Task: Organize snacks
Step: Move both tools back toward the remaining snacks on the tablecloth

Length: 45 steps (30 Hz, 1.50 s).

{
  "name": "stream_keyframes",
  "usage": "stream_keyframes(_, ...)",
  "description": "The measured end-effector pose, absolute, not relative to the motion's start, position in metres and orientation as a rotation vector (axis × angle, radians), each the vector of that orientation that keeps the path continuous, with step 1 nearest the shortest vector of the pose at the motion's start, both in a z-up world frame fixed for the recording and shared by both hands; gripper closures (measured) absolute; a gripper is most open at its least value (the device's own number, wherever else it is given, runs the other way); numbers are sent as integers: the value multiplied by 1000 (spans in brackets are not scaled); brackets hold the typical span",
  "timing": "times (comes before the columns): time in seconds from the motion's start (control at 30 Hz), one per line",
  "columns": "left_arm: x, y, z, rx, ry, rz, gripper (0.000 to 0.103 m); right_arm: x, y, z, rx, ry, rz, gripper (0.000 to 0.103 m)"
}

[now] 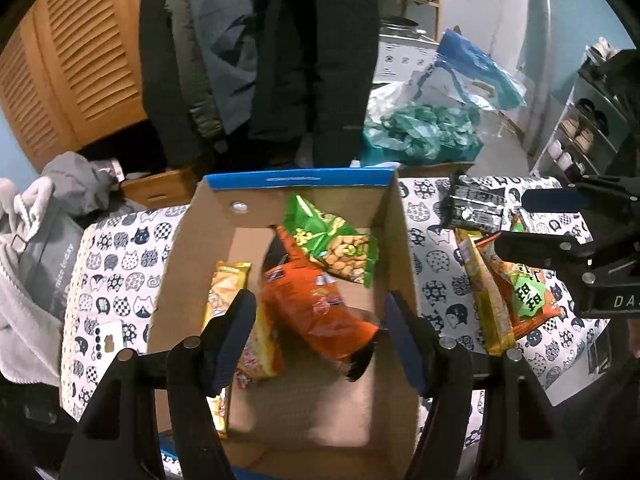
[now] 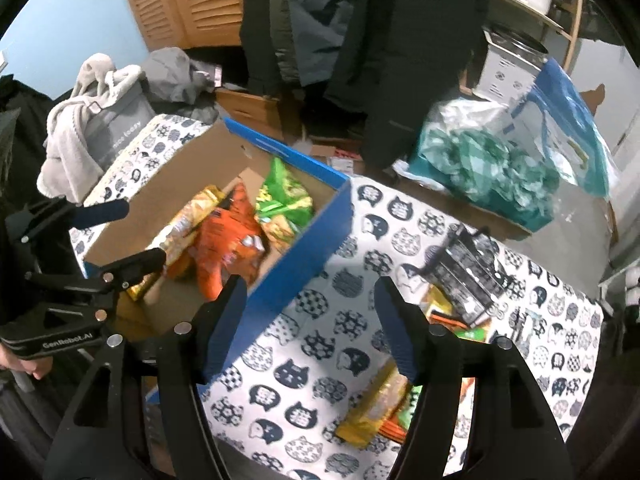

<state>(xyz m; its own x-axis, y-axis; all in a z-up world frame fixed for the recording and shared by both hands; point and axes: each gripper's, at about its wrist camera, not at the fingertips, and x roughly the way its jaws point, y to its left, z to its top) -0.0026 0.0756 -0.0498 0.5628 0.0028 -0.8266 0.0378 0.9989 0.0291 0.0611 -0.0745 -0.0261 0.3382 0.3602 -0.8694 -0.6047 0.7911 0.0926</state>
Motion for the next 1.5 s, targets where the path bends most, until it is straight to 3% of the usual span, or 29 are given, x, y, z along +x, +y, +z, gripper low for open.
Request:
stream_keyframes(0.67, 16, -14, -64, 150, 1013, -151, 29, 65, -171, -47, -213, 1080, 490, 27)
stream_keyframes(1.5, 39, -78, -136, 298, 1131, -230, 29, 71, -206, -120, -227, 1216, 435, 26)
